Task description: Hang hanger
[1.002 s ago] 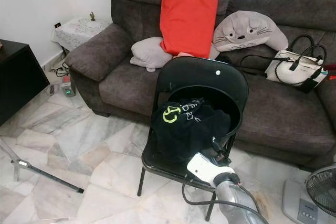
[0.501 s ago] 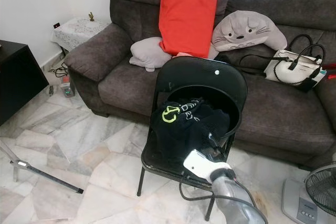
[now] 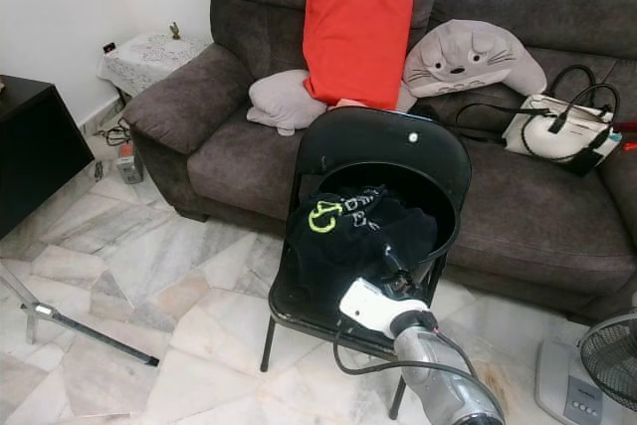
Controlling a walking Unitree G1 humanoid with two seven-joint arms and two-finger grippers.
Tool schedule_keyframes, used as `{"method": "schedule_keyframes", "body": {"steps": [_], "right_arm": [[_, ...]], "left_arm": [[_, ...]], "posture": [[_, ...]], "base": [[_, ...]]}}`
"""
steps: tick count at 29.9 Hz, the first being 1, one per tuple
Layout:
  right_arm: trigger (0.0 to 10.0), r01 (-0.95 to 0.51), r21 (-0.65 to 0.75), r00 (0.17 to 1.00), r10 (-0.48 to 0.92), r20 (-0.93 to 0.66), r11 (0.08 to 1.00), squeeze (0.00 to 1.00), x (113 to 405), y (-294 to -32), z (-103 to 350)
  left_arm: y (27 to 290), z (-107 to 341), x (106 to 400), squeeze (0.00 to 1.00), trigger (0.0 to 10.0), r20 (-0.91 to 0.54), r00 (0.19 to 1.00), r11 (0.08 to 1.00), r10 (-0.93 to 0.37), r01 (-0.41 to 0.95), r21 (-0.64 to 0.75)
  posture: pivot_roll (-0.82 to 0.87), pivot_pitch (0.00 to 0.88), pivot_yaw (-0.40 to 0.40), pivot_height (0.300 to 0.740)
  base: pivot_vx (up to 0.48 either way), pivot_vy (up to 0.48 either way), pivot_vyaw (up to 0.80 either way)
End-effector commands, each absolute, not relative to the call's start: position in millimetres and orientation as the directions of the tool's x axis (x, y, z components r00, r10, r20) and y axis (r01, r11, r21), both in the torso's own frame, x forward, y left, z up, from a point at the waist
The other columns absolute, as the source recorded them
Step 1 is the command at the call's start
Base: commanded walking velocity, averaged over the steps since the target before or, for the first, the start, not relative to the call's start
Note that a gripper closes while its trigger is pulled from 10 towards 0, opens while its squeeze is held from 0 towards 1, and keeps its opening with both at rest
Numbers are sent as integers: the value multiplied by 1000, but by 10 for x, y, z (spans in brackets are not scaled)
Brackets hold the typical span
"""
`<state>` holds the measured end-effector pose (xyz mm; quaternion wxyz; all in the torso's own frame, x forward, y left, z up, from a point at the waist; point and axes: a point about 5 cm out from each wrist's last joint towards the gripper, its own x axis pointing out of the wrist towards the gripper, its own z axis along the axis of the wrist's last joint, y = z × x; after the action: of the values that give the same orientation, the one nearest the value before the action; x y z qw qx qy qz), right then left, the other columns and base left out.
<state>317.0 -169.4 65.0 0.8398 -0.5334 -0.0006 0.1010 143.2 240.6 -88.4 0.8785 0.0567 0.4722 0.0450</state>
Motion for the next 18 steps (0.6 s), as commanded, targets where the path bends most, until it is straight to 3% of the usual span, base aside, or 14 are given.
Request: {"method": "schedule_keyframes", "body": {"steps": [1, 18], "right_arm": [[0, -152, -893, 981, 175, -84, 423, 0, 3158, -1703, 680], [0, -192, -876, 972, 208, -108, 442, 0, 3148, -1657, 637]], "left_arm": [[2428, -898, 1381, 0, 10000, -834, 535, 990, 133, -23, 142], [2419, -894, 1400, 0, 10000, -834, 537, 990, 128, -20, 139]], "posture": [[-2, 97, -2, 740], [-1, 99, -3, 740]], "base": [[0, 0, 0], [0, 0, 0]]}}
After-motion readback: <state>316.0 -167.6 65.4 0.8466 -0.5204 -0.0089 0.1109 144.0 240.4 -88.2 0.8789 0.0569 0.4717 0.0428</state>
